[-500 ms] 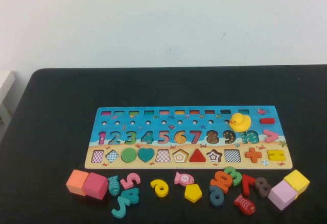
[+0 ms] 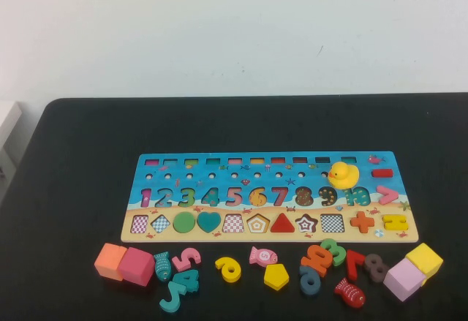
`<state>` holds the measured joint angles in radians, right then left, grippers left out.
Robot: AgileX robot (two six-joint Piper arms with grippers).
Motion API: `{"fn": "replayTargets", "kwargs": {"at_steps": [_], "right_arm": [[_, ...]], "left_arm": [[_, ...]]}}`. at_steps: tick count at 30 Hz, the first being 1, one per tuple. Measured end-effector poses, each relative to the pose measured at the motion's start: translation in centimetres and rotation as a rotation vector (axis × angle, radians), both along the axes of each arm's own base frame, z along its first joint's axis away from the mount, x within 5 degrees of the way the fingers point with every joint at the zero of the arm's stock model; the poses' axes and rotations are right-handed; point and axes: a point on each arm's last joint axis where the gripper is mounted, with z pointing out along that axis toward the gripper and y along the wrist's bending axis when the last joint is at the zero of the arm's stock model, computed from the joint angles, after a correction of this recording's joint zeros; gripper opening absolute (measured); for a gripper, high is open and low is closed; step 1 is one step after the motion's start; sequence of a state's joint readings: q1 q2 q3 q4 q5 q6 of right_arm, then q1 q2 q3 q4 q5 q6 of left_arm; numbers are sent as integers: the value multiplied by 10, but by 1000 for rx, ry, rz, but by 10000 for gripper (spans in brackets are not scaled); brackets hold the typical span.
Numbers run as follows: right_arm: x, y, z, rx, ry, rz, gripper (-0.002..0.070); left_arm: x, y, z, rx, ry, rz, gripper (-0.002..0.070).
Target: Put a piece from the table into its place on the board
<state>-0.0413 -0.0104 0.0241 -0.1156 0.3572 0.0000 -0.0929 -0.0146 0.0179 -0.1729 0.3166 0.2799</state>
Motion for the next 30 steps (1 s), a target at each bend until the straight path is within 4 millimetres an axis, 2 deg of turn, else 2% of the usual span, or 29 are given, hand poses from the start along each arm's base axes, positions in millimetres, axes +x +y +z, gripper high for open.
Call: {"fn": "replayTargets", "kwargs": {"at_steps": [8,11,17,20,23,30], "right_arm": [[0,3,0,73,-3,5,19],[0,10,0,264,-11,19,19],[0,28,7,817,-15,50,19],[0,32,12,993,-22,61,19],[0,33,14,1047,-40,62,19],[1,31,16,993,-81,70,19]], "left_arm": [[0,0,0,0,-1,0,-3],[0,0,0,0,-2,0,-3],[0,0,0,0,-2,0,-3],[0,0,0,0,-2,0,-3],[0,0,0,-2,-2,0,-3],[0,0,0,-2,-2,0,-3]]}}
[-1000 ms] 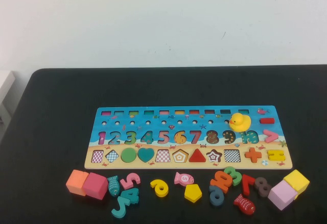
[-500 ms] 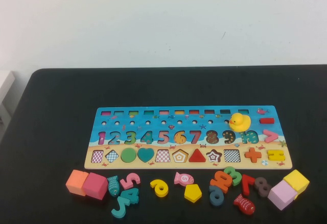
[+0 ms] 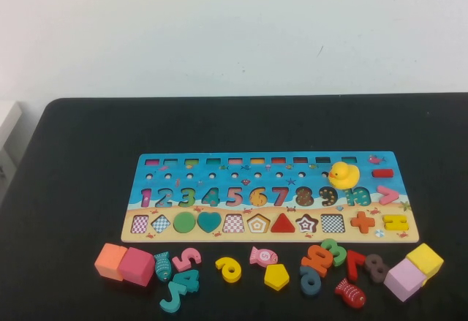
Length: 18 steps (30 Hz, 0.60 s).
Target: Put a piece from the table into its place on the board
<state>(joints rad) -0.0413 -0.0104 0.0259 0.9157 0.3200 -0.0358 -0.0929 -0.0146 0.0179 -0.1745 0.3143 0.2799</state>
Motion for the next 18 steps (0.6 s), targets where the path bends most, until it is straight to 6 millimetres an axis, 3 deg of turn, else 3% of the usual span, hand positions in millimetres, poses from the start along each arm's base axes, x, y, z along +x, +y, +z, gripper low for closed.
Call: {"fn": "replayTargets", "kwargs": {"at_steps": [5,10,11,18], "right_arm": [[-3,4,10,-80,-33,53,19],[-6,11,70,-232,-95,161,19],[-2,14,91,-339,-59,241,19],[22,29,157,-732,102,771,19]], "left_arm": [[0,0,0,0,0,0,-3],[0,0,0,0,-2,0,-3],[0,0,0,0,-2,0,-3],[0,0,0,0,-2,0,-3]]}}
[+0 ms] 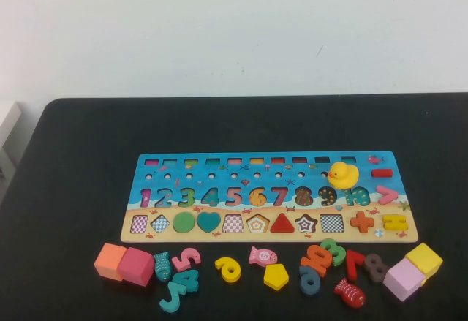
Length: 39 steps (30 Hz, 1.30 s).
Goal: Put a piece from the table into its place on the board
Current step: Pick up the "Pentagon"
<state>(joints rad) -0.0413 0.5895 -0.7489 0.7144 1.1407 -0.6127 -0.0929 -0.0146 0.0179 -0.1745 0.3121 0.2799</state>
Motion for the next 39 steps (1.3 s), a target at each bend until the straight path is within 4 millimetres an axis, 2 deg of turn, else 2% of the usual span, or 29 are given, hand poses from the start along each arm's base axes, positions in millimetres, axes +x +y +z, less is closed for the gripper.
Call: {"fn": "replayTargets", "kwargs": {"at_steps": [3,5,7,9,12,16,19,24,30,36,39], "right_arm": [[23,-3,28,-96,14,67,19],[37,-6,39,-140,9,72,19],[54,-6,48,-179,6,100,19],[64,-3,47,-206,24,136,19],[75,6,37,-271,88,193,19],[89,23,14,-450,213,230,19],[100,46,-7,-612,283,253,19],[122,90,-39,-813,330,159,19],[150,139,-72,-888,368,27,19],[171,188,-94,-890,338,62,19],[176,205,-108,-841,313,83,19]], "left_arm": [[0,0,0,0,0,0,-3],[0,0,0,0,0,0,-3],[0,0,0,0,0,0,-3],[0,0,0,0,0,0,-3],[0,0,0,0,0,0,-3],[0,0,0,0,0,0,-3],[0,0,0,0,0,0,-3],[0,0,0,0,0,0,-3],[0,0,0,0,0,0,-3],[0,0,0,0,0,0,-3],[0,0,0,0,0,0,-3]]}}
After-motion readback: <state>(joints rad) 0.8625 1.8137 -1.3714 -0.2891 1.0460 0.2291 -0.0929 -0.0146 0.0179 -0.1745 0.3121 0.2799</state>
